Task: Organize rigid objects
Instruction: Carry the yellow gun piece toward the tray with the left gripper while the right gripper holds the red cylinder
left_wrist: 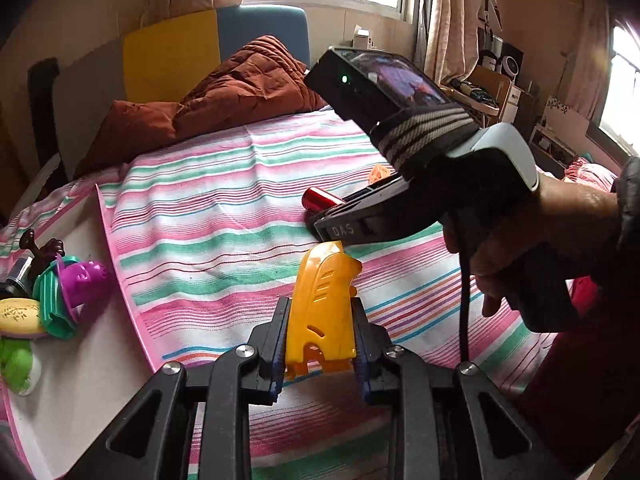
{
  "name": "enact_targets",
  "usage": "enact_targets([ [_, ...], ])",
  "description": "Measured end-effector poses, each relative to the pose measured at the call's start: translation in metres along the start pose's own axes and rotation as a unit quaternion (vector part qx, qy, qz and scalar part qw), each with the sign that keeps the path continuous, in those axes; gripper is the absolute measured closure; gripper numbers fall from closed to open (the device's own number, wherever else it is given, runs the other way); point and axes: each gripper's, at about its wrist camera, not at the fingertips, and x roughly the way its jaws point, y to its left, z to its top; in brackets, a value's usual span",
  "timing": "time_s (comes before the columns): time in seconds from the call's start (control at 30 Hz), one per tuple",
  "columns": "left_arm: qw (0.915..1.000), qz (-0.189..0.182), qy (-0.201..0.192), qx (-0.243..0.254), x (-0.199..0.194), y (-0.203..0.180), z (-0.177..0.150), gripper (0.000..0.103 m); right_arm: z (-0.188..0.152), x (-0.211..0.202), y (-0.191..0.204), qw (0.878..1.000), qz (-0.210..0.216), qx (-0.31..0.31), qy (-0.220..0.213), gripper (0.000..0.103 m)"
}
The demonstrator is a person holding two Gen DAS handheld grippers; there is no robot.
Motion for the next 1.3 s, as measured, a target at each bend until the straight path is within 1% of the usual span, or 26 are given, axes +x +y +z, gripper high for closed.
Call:
enact_targets([
  [0.17, 0.9999, 0.001, -0.013, -0.006, -0.019, 0.003, 0.007, 0.076, 0.001, 0.001, 0.0, 1.0, -0.002, 0.002, -0.002, 0.077],
  [0.33, 0.9995, 0.0, -0.016, -0.028, -0.029, 0.013, 0.011, 0.076, 0.001, 0.002, 0.002, 1.0, -0.005, -0.003, -0.003, 0.077],
  [0.53, 0.999, 0.002, -0.022, -0.038, -0.04, 0.018, 0.011, 0.076, 0.0, 0.001, 0.003, 1.0, -0.01, -0.011, -0.005, 0.077],
  [1.1, 0.9963, 0.011, -0.032, -0.079, -0.061, 0.042, 0.006, 0.076, 0.0, 0.001, 0.007, 0.999, -0.02, -0.024, -0.009, 0.077],
  [1.3, 0.9945, 0.018, -0.034, -0.098, -0.068, 0.058, 0.004, 0.076, 0.0, 0.001, 0.007, 0.999, -0.021, -0.025, -0.009, 0.077],
])
